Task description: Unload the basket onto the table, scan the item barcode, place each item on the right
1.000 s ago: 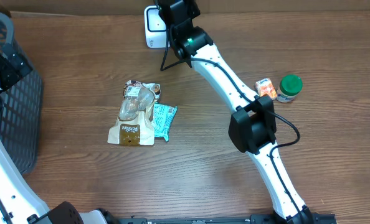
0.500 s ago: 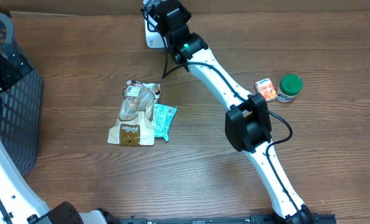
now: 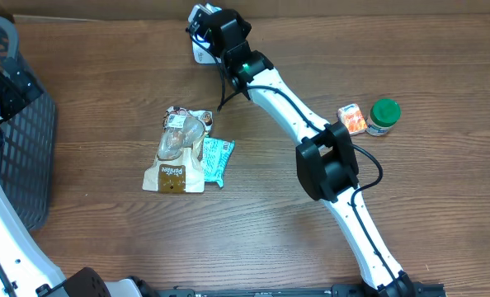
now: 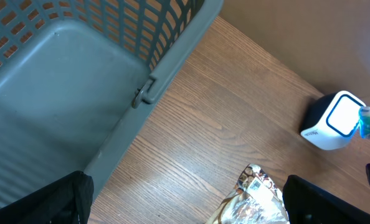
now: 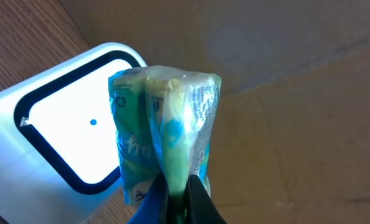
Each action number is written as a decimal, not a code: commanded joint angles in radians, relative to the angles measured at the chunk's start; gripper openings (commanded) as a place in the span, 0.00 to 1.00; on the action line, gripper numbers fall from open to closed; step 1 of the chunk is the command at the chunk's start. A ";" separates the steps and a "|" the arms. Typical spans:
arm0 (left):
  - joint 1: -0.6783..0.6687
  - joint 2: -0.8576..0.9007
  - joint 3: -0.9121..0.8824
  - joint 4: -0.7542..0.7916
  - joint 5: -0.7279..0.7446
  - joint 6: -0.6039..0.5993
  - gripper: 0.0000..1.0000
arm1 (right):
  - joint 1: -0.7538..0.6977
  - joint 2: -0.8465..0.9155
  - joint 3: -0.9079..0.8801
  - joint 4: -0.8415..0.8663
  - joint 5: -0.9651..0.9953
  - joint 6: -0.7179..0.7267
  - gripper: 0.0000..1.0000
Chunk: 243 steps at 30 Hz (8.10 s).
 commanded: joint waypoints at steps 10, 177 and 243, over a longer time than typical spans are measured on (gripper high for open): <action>-0.002 -0.003 0.003 0.003 -0.003 0.020 1.00 | 0.015 0.008 -0.005 0.014 0.011 -0.044 0.04; -0.002 -0.003 0.003 0.003 -0.003 0.020 0.99 | -0.066 -0.583 -0.742 -0.980 -0.753 0.894 0.33; -0.002 -0.003 0.003 0.003 -0.003 0.020 1.00 | -0.240 -0.524 -1.133 -0.307 -1.109 1.158 0.08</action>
